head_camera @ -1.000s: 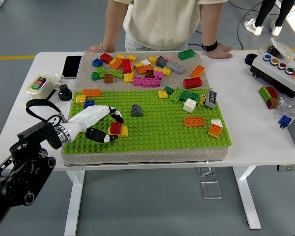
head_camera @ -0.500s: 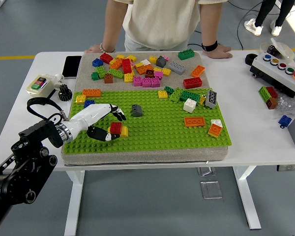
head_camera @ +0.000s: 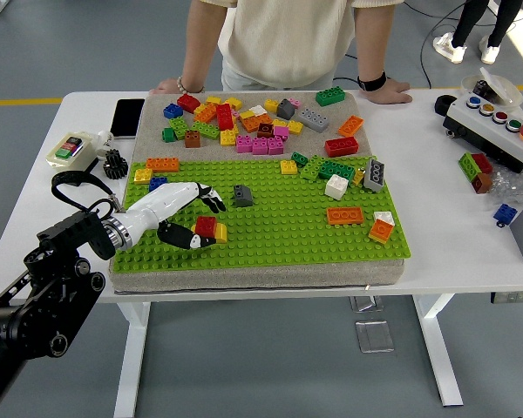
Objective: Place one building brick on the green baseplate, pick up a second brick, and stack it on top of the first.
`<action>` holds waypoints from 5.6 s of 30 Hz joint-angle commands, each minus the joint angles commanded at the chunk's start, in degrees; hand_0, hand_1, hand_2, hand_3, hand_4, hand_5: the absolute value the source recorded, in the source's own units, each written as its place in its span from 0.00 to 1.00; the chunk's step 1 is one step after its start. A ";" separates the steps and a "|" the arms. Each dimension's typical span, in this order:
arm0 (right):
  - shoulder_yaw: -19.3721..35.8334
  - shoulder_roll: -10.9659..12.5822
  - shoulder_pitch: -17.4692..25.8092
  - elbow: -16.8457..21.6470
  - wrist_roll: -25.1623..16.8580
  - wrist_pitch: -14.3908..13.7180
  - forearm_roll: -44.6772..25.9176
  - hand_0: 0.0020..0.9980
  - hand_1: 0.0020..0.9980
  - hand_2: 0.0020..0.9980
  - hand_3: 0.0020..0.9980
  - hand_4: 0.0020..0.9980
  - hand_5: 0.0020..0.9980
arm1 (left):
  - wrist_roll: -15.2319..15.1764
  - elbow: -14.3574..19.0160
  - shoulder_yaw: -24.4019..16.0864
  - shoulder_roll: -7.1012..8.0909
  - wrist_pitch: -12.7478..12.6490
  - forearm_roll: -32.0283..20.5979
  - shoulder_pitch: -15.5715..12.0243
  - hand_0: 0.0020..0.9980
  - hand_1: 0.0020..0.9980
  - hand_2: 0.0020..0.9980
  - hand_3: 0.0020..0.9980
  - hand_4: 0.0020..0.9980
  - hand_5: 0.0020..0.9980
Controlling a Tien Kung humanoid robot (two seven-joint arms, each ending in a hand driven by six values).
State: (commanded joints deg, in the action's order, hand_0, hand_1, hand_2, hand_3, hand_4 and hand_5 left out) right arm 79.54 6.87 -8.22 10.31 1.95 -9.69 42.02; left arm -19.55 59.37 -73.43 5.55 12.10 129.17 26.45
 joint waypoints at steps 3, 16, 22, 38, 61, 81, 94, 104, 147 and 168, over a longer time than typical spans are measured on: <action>0.01 -0.02 -0.05 0.00 0.00 -0.03 0.00 0.73 0.64 0.69 0.62 0.92 0.48 | -0.02 -0.33 -0.06 -0.16 -0.06 0.01 0.34 0.75 0.71 0.63 0.63 0.90 0.14; 0.07 -0.03 -0.12 0.00 0.12 -0.02 -0.01 0.73 0.64 0.69 0.62 0.92 0.48 | -0.04 -1.59 -0.19 -0.60 -0.23 0.20 1.44 0.75 0.71 0.63 0.63 0.90 0.15; 0.19 0.01 -0.14 0.00 0.19 0.01 0.02 0.73 0.64 0.69 0.62 0.92 0.48 | -0.19 -2.20 -0.15 -0.61 -0.35 0.21 1.74 0.75 0.71 0.63 0.63 0.90 0.15; 0.34 0.01 -0.04 0.00 0.16 0.13 -0.02 0.73 0.64 0.69 0.62 0.92 0.48 | -0.22 -0.72 -0.14 -0.41 1.02 -0.71 1.31 0.75 0.71 0.63 0.63 0.90 0.15; 0.05 -0.17 0.18 0.00 -0.01 0.36 -0.19 0.73 0.64 0.69 0.62 0.92 0.48 | -0.70 9.61 -2.42 5.02 7.46 -7.27 -4.80 1.00 0.90 0.85 0.59 1.00 0.47; 0.15 -0.12 0.04 0.00 0.35 0.44 -0.32 0.73 0.64 0.69 0.62 0.92 0.48 | -1.57 5.25 -2.38 4.75 6.74 -4.33 -3.74 1.00 0.93 0.89 0.59 1.00 0.56; 0.35 -0.09 0.05 0.00 0.59 0.42 -0.22 0.73 0.64 0.69 0.62 0.92 0.48 | -1.33 4.00 -2.43 4.07 6.77 -3.77 -3.77 1.00 0.93 0.88 0.59 1.00 0.55; 0.40 -0.09 0.02 0.00 0.58 0.48 -0.34 0.73 0.64 0.69 0.62 0.92 0.48 | -1.19 2.96 -2.36 3.49 6.79 -3.48 -3.41 1.00 0.92 0.88 0.58 1.00 0.55; 0.08 -0.23 0.09 0.00 0.47 0.47 -0.40 0.73 0.64 0.69 0.62 0.92 0.48 | -1.02 0.61 -1.81 2.38 6.36 -2.39 -3.16 1.00 0.92 0.88 0.58 1.00 0.53; 0.37 -0.21 0.10 0.00 0.30 0.42 -0.48 0.73 0.64 0.69 0.62 0.92 0.48 | -0.36 7.34 -2.91 3.13 7.97 -6.82 -3.47 1.00 0.88 0.83 0.62 1.00 0.52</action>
State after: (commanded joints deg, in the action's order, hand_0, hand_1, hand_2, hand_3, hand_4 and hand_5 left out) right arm 79.90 6.66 -8.12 10.31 2.25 -9.27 41.54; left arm -19.92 66.71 -76.35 8.68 20.07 122.35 22.98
